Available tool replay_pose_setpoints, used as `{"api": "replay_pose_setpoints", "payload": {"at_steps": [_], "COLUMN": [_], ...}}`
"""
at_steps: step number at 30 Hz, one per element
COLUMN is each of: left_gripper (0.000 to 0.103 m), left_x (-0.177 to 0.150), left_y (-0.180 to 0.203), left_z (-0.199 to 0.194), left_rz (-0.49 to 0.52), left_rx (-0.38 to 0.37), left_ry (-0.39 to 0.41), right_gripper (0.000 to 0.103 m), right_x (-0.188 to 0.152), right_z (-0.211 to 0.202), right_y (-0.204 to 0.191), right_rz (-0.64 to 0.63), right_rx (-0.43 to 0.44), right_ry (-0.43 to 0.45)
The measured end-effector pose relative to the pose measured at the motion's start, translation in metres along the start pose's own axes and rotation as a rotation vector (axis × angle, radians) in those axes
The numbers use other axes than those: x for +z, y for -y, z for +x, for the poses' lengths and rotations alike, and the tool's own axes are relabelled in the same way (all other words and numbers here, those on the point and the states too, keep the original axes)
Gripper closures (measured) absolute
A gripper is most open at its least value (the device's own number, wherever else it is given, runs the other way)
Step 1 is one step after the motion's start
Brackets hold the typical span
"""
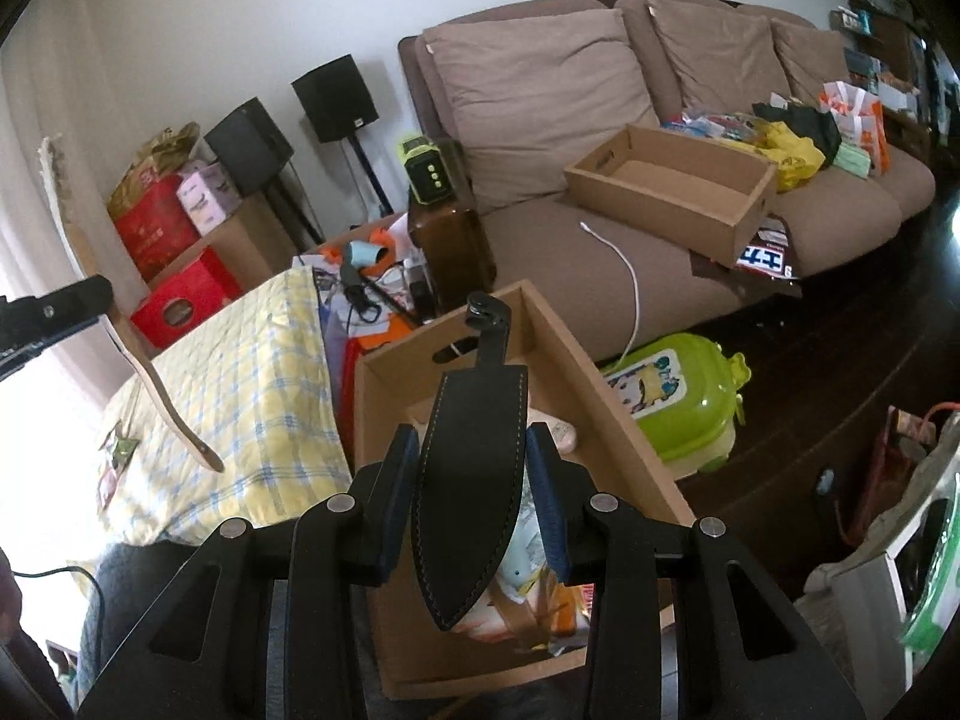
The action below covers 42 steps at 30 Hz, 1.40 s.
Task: Organize objects
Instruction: 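Carry the folding fan and the knife over the cardboard box with both tools, then open both tools to drop the fan and knife into the box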
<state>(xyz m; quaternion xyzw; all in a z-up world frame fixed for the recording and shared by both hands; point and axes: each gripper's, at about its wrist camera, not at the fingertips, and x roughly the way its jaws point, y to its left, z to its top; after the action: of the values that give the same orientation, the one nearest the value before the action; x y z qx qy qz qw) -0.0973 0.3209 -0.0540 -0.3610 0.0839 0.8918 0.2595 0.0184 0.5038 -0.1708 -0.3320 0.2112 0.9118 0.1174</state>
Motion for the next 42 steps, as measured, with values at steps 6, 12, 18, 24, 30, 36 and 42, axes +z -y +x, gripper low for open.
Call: {"api": "replay_pose_setpoints", "payload": {"at_steps": [6, 12, 18, 24, 30, 36, 42], "left_gripper": [0.083, 0.083, 0.083, 0.083, 0.083, 0.083, 0.083], "left_x": [-0.011, -0.029, -0.049, -0.062, -0.083, -0.085, -0.085], "left_y": [0.017, 0.027, 0.032, 0.037, 0.040, 0.045, 0.049], "left_z": [0.029, 0.071, 0.107, 0.134, 0.162, 0.166, 0.170], "left_rz": [0.022, 0.013, 0.006, 0.031, 0.043, 0.065, 0.088], "left_rx": [-0.026, -0.039, -0.037, -0.030, -0.021, -0.019, -0.017], "left_ry": [-0.078, -0.181, -0.272, -0.334, -0.429, -0.434, -0.450], "right_gripper": [0.067, 0.066, 0.066, 0.066, 0.066, 0.071, 0.071], "right_x": [-0.005, -0.010, -0.017, -0.033, -0.049, -0.055, -0.058], "right_z": [0.011, 0.020, 0.035, 0.058, 0.078, 0.085, 0.090], "right_y": [0.003, 0.004, 0.009, 0.015, 0.011, 0.010, 0.016], "right_rz": [-0.003, -0.002, -0.001, 0.002, -0.017, -0.013, 0.007], "right_rx": [-0.008, -0.015, -0.030, -0.047, -0.061, -0.060, -0.076], "right_ry": [-0.032, -0.062, -0.105, -0.190, -0.275, -0.307, -0.336]}}
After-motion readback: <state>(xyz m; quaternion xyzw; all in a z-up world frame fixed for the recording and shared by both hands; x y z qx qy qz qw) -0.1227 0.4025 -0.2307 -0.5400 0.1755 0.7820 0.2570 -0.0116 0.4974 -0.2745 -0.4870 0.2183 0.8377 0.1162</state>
